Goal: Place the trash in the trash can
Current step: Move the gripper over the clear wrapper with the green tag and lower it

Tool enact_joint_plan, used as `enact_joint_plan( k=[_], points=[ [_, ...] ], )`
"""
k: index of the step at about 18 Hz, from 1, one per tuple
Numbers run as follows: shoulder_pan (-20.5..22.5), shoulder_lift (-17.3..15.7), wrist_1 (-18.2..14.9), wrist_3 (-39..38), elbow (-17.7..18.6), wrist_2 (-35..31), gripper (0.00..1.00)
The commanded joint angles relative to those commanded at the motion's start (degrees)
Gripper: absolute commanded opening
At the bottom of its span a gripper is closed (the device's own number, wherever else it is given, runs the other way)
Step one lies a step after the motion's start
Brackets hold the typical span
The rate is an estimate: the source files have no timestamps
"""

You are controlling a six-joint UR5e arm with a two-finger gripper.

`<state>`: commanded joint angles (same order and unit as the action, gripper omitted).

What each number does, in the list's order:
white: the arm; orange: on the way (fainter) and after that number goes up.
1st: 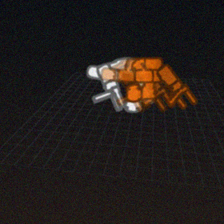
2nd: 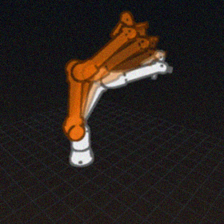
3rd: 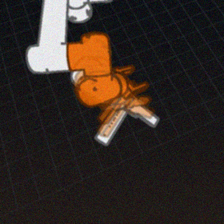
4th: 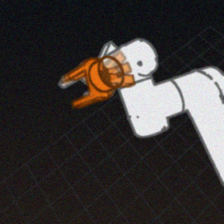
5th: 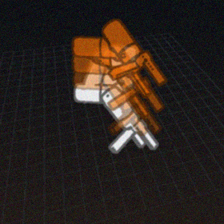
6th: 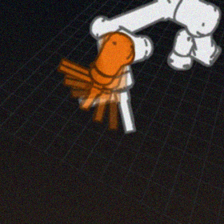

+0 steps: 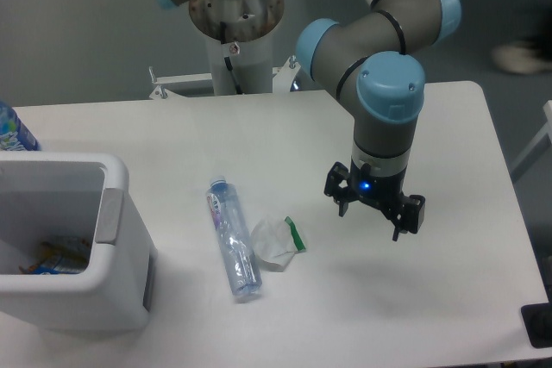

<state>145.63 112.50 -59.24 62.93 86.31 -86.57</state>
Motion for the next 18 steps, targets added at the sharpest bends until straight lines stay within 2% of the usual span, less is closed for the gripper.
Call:
enact_joint_plan(
  k=[13,15,18],
  points=[
    [-1.1,0.1,0.4,-1.8,1.4,-0.2,1.00],
    [-2.0,0.4,2.4,-2.0,2.5,0.0,1.00],
    [-2.9,-0.2,8.3,-5.8,6.1,0.9,1.00]
  ],
)
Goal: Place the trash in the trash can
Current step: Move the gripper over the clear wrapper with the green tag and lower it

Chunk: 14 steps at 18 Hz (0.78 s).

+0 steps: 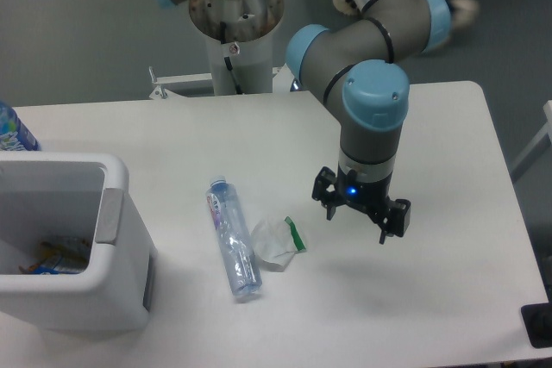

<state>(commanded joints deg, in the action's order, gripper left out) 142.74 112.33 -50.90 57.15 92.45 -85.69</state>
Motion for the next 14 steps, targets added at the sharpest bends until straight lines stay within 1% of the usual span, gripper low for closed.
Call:
enact_joint_plan(
  k=[2,6,7,11,14],
  points=[
    [-1.1,-1.0,0.1,-3.3,1.9,-0.1,1.00],
    [-2.1,-5.4,0.3,-3.1,11.9,-0.3,1.00],
    [-2.6,-5.9,0.6,-3.2,13.3,-0.3,1.00],
    [-5.4,-5.0,0.8,-3.8,14.2,-0.7,1.00],
    [-6.9,-2.7,2.4,-3.8,14.0,-1.3,1.00]
  ],
)
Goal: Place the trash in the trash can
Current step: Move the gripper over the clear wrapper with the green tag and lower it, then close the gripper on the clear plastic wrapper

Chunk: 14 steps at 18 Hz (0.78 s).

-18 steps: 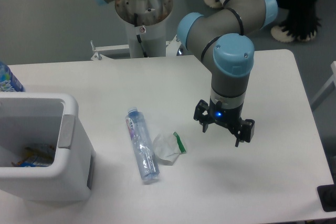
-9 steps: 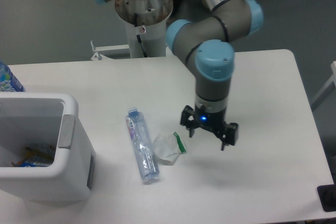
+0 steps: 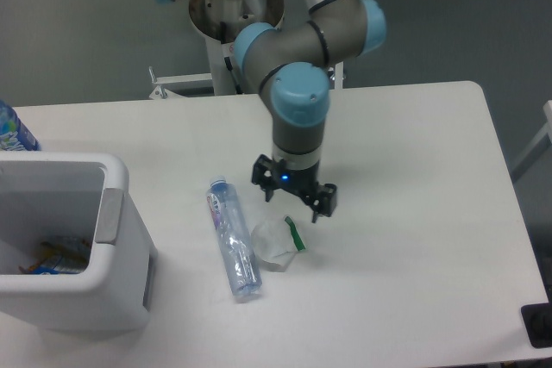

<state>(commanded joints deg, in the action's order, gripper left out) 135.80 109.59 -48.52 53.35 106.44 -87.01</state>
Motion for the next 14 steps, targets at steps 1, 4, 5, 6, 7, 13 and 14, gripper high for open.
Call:
enact_joint_plan(
  k=[1,4,5,6,7,13,14],
  points=[
    [-0.6,0.7,0.5,-0.1,-0.4,-0.4,1.00],
    [-1.2,1.8,0.8,-0.1,-0.4,-2.9,1.00],
    [-1.5,2.4,0.8,-0.1,-0.4,-4.1,1.00],
    [-1.9,2.6,0.8,-0.1,-0.5,-5.0,0.98],
    [-2.3,3.0,0.8,-0.1,-0.6,-5.4,0.93],
    [-2.8,4.1,0.6,-3.9,-1.9,-5.6,0.53],
    [-2.9,4.1,0.6,-4.4,-2.0,-5.6,0.41]
  ],
)
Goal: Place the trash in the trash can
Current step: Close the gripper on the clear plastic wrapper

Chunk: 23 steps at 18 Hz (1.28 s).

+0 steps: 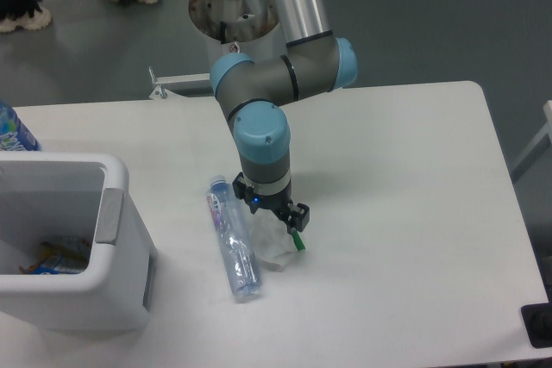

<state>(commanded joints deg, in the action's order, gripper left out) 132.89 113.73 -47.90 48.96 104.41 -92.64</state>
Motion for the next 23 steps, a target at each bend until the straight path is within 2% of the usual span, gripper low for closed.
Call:
enact_joint_plan(
  k=[3,7,16,23],
  points=[
    [0.0,0.0,0.0,-0.2,-0.1,0.0,0.16],
    [0.0,0.0,-0.1,-0.3,-0.4,0.0,0.03],
    [0.0,-0.1,-0.1,-0.4,-0.6,0.1,0.00],
    [0.7,-0.7,-0.4,-1.1,-4.9,1.4,0.00]
  ],
)
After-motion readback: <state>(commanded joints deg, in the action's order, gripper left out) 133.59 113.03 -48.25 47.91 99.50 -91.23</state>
